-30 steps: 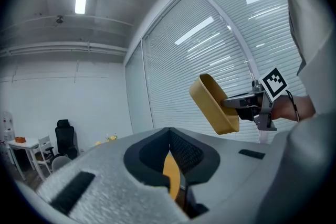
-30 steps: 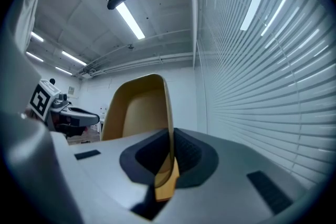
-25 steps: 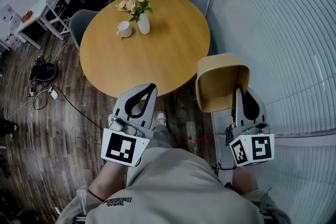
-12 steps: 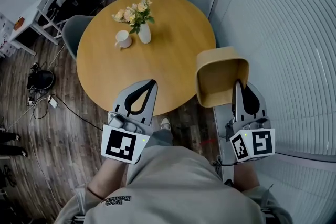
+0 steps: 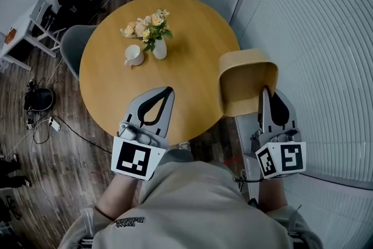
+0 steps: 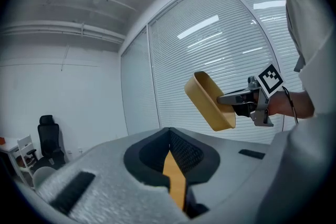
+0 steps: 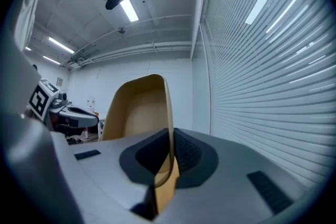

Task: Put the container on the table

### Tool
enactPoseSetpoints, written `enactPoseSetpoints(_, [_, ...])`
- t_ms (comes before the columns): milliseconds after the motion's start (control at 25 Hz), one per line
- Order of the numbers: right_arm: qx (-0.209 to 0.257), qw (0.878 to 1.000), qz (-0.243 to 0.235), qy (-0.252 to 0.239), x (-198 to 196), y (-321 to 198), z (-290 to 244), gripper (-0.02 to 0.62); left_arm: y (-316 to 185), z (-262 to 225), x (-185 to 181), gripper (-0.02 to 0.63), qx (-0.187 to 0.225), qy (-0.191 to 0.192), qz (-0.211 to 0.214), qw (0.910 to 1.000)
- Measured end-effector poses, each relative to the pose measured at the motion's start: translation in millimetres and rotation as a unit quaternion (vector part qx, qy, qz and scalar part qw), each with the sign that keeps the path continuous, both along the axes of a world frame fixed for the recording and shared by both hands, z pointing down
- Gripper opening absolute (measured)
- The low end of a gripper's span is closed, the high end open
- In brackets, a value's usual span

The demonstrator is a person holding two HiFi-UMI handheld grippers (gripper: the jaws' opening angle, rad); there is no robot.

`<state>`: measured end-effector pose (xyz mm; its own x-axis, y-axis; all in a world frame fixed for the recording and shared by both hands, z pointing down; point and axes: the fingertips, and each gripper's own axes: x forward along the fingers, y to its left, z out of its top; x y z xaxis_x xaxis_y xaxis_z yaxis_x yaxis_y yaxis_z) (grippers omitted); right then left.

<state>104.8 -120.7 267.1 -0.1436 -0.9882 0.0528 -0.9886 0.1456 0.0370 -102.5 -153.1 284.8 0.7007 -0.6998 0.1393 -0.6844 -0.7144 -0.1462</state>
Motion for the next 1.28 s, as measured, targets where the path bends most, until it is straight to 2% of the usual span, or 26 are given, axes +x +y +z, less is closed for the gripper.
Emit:
enactPoseSetpoints(360, [-0.004,1.000,0.009,0.001,-1.8,-24.5,0.6,0.032,-24.3,10.2,-12.8,0.020,-0.008,-0.009,-0.005,0.9999])
enactPoseSetpoints(600, [-0.009,1.000,0.001,-0.001,13.7,-34.9,8.0,0.032,-26.2,12.9,1.5,0.020,-0.012,-0.012,-0.011,0.9998])
enactPoseSetpoints(840, [-0.012,1.000,-0.012,-0.011,28.7,-41.5,13.5,0.032,-27.4,6.6,10.0,0.020,-0.021,-0.001,-0.041,0.9989])
enactPoseSetpoints(1000, [-0.013,1.000,-0.024,-0.011,36.5,-47.8,18.6,0.032,-26.0,5.9,18.7,0.020,0.004,-0.026,-0.047,0.9986])
enactPoseSetpoints(1200, [-0.017,0.999,-0.024,-0.012,50.7,-55.0,23.3,0.032,-27.8,13.6,26.8,0.020,-0.017,-0.017,-0.054,0.9983])
enactPoseSetpoints(1280, [-0.017,0.999,-0.026,-0.010,55.6,-58.6,22.2,0.032,-31.6,14.9,28.9,0.020,-0.012,-0.035,-0.050,0.9981])
